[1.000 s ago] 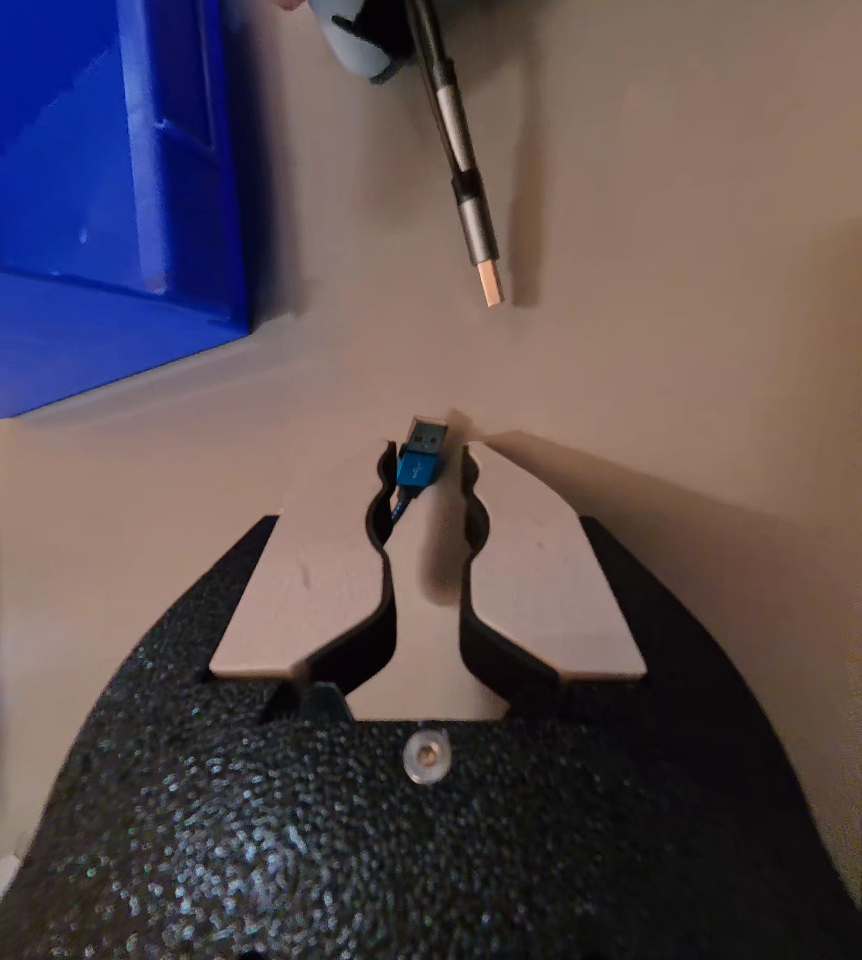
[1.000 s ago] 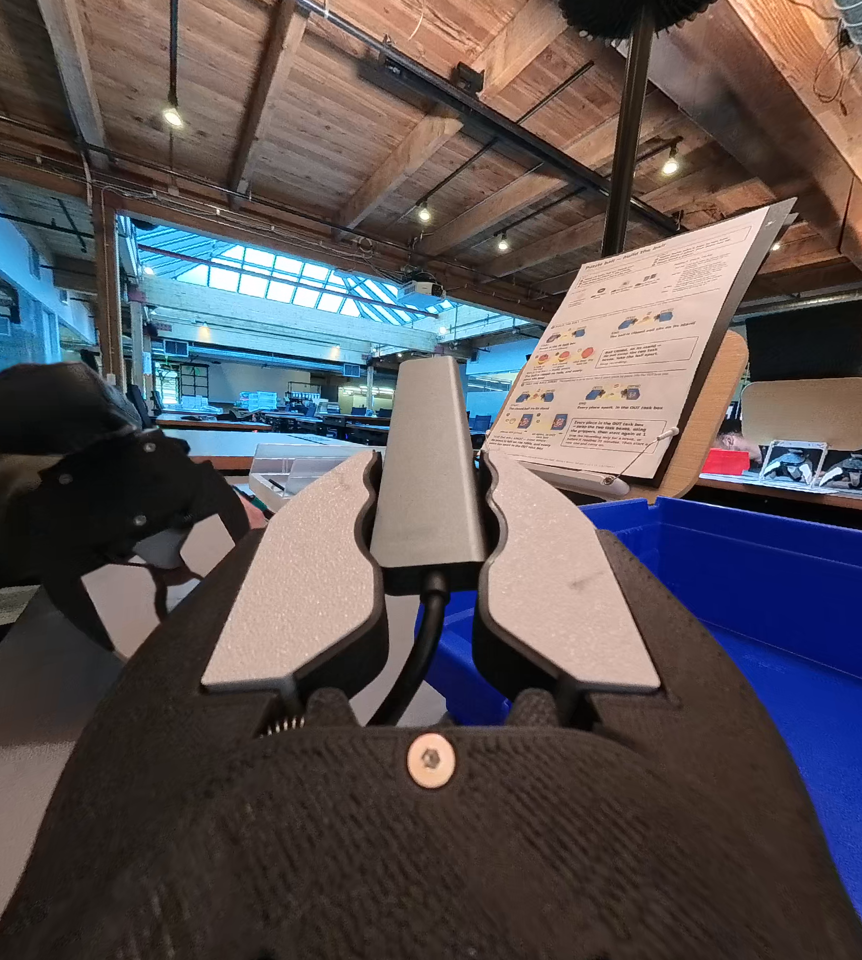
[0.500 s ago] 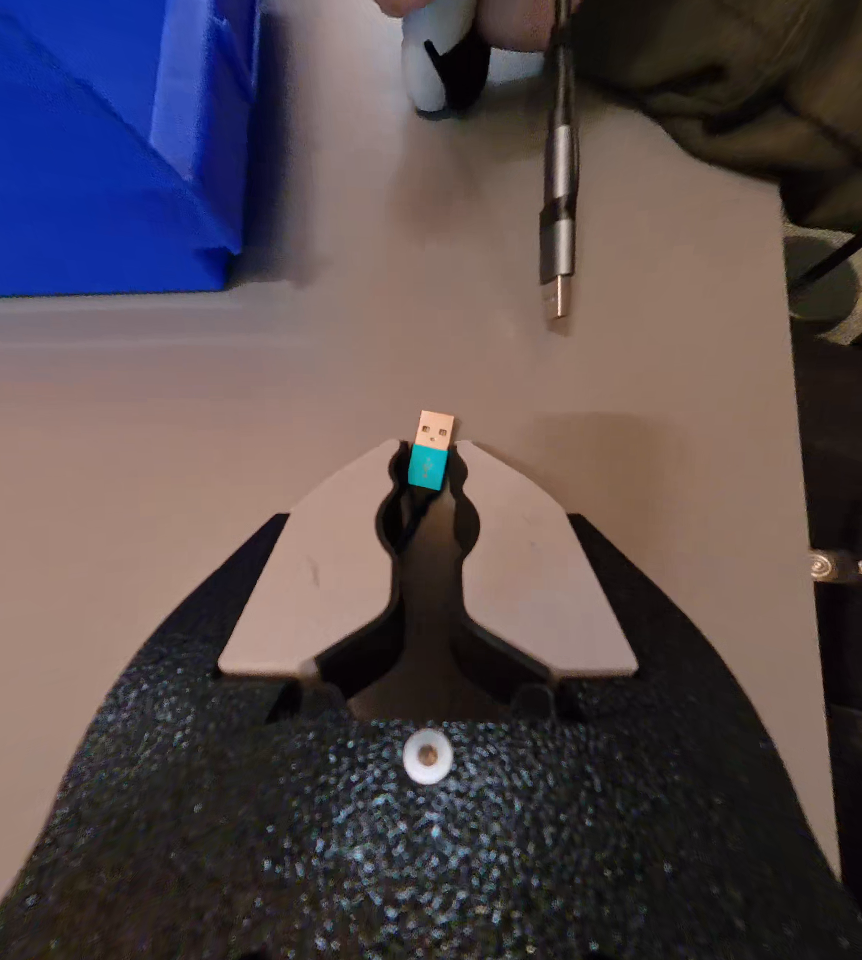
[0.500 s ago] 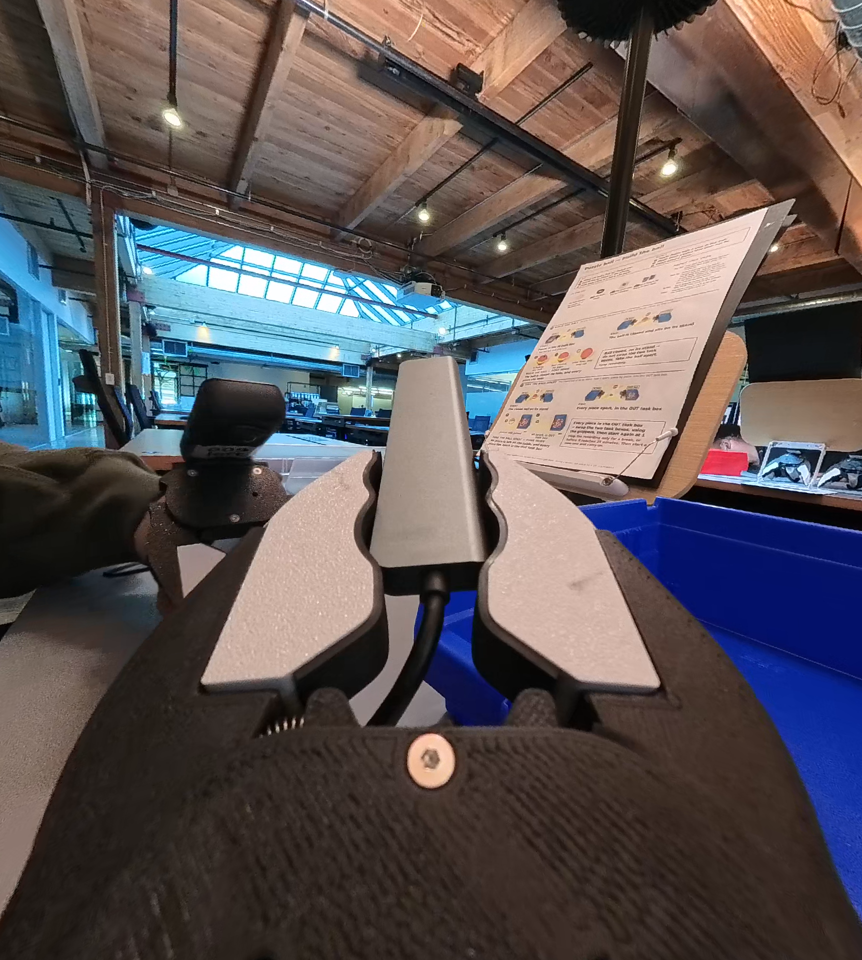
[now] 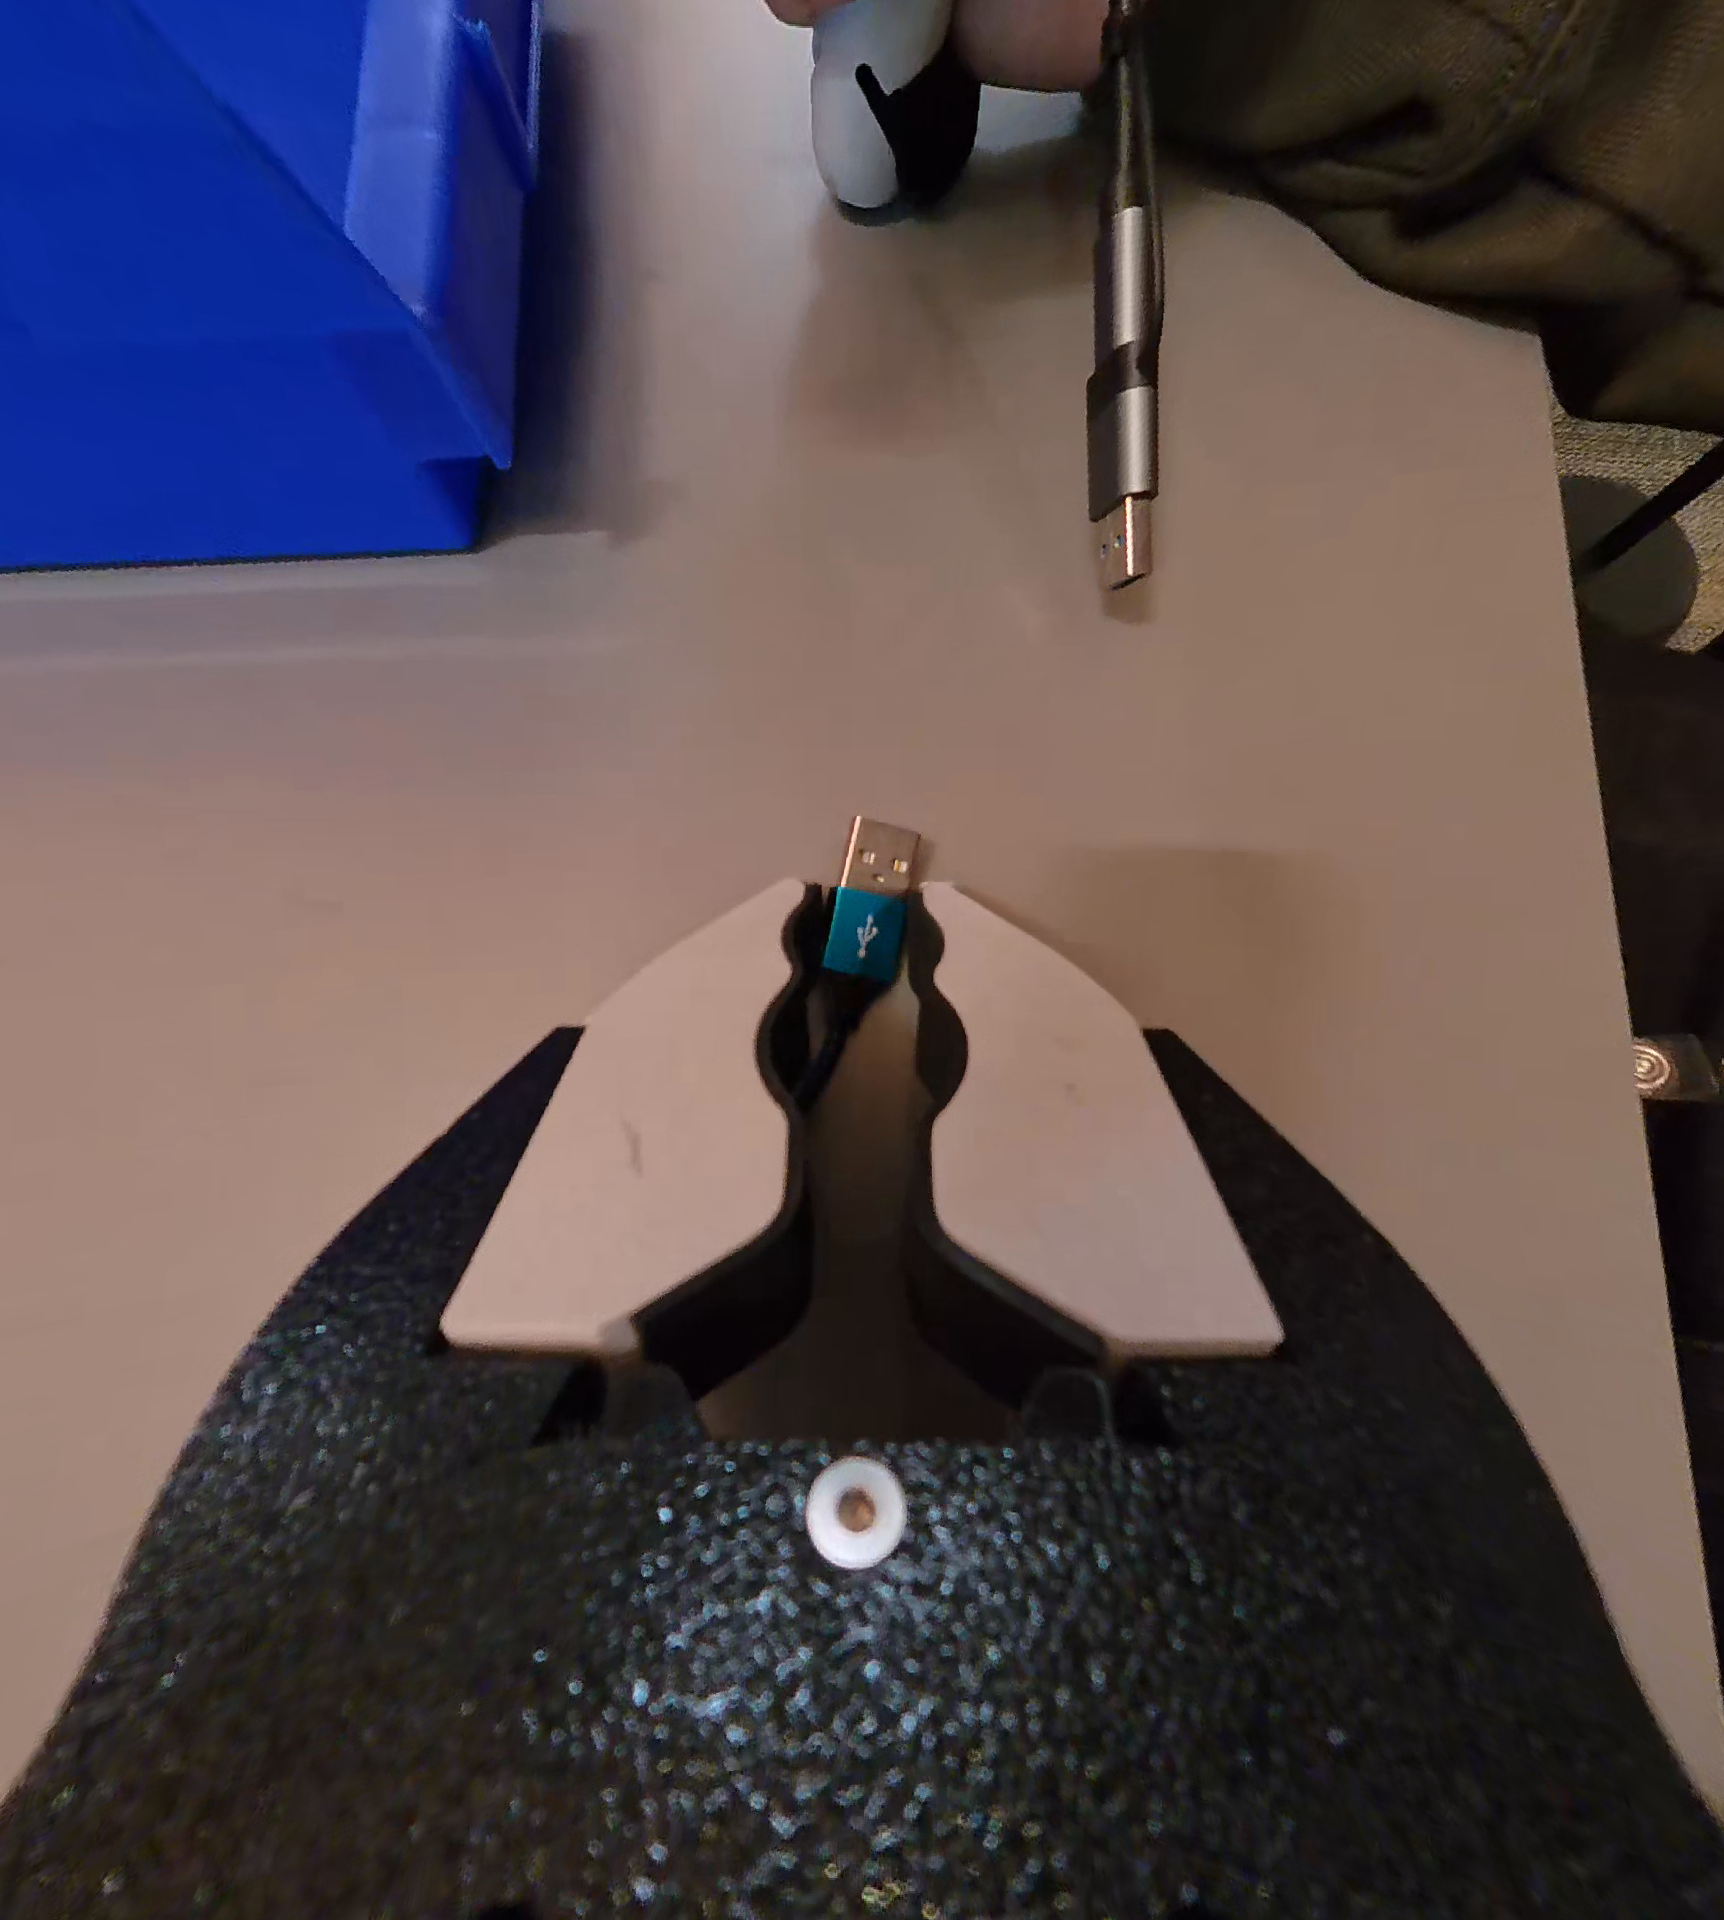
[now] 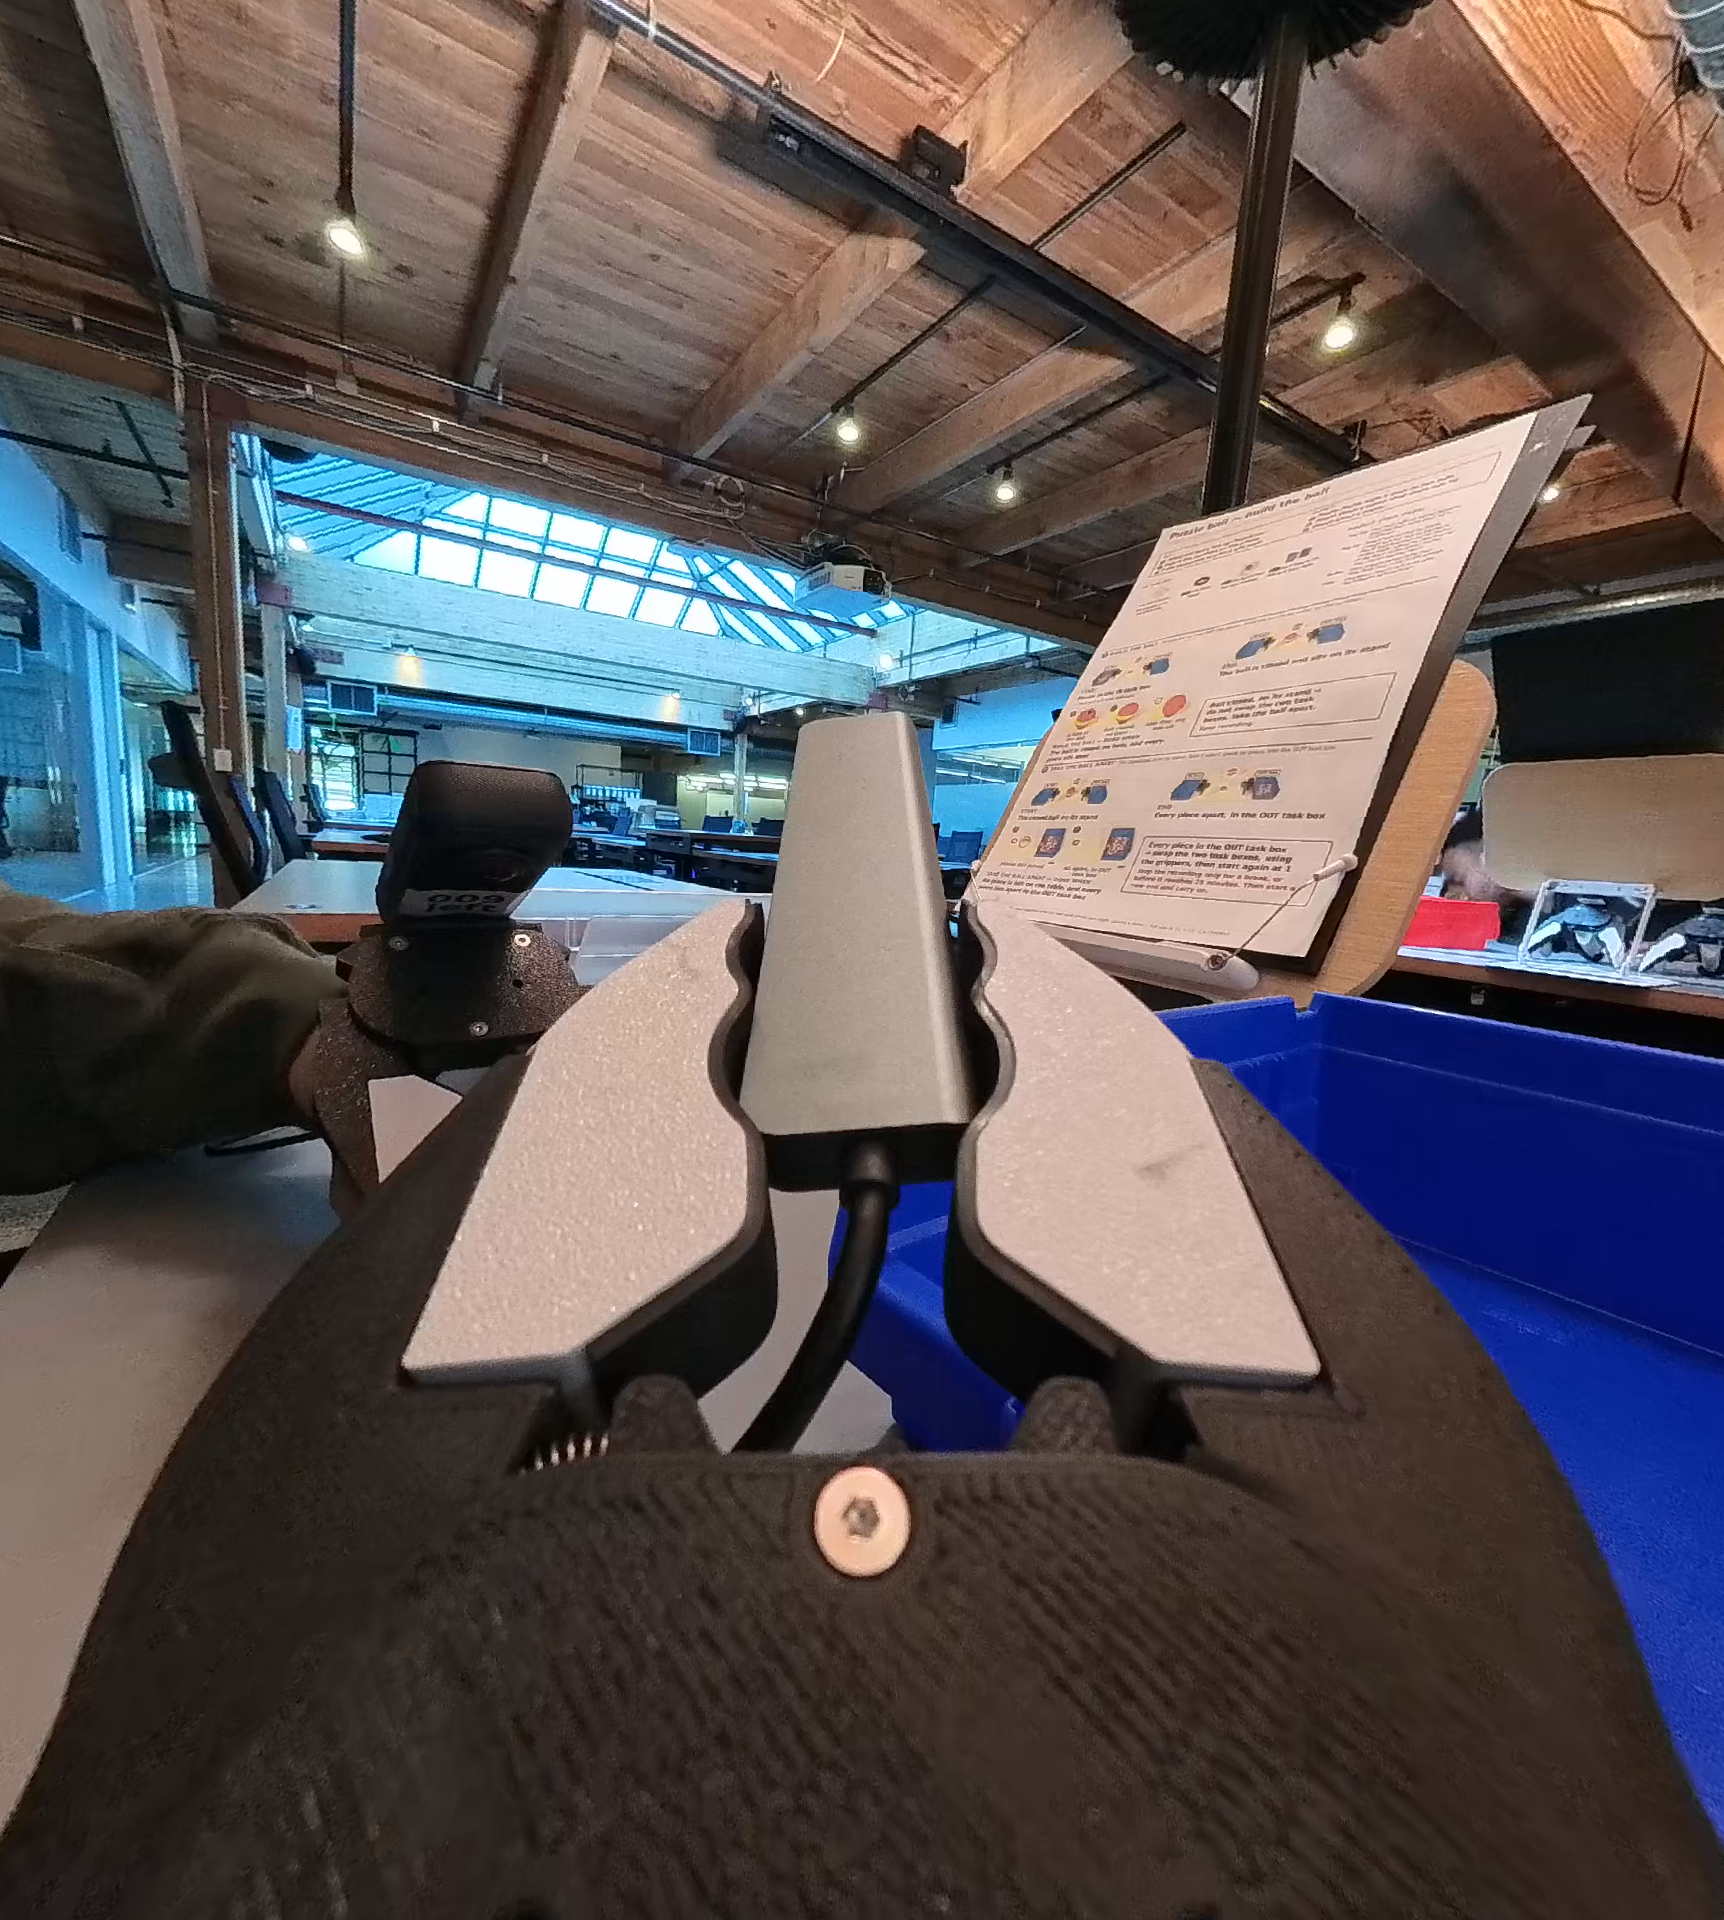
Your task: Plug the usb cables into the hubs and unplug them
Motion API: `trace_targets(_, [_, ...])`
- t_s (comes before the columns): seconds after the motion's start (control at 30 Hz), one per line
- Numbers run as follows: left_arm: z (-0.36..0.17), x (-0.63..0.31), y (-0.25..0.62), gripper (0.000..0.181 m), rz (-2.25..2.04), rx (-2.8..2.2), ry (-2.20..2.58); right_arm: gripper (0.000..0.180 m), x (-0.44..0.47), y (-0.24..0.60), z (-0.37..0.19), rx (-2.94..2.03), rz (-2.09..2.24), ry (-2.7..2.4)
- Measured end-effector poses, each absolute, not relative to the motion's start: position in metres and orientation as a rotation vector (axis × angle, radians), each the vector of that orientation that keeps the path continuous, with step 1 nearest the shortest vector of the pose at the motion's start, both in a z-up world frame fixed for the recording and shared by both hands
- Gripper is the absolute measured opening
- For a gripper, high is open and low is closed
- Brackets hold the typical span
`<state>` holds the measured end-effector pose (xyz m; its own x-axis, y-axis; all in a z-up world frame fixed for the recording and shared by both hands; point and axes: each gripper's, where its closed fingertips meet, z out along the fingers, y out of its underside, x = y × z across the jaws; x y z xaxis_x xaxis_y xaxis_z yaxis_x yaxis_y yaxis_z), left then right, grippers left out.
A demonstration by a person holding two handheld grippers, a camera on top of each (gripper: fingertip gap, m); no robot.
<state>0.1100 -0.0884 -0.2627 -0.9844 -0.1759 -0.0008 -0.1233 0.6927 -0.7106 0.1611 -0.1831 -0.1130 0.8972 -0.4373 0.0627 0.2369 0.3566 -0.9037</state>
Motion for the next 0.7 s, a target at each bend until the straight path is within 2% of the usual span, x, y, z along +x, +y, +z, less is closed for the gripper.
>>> trace_targets(0.5, [-0.258, 0.117, -0.085, 0.014, -1.145, -0.235, 2.687, 0.036, 0.160, -0.182, -0.113, -1.130, -0.442, 0.198])
trace_targets(0.7, [-0.256, 0.114, -0.076, 0.013, -1.180, -0.377, 2.815, 0.036, 0.153, -0.173, -0.117, -1.189, -0.419, 0.143])
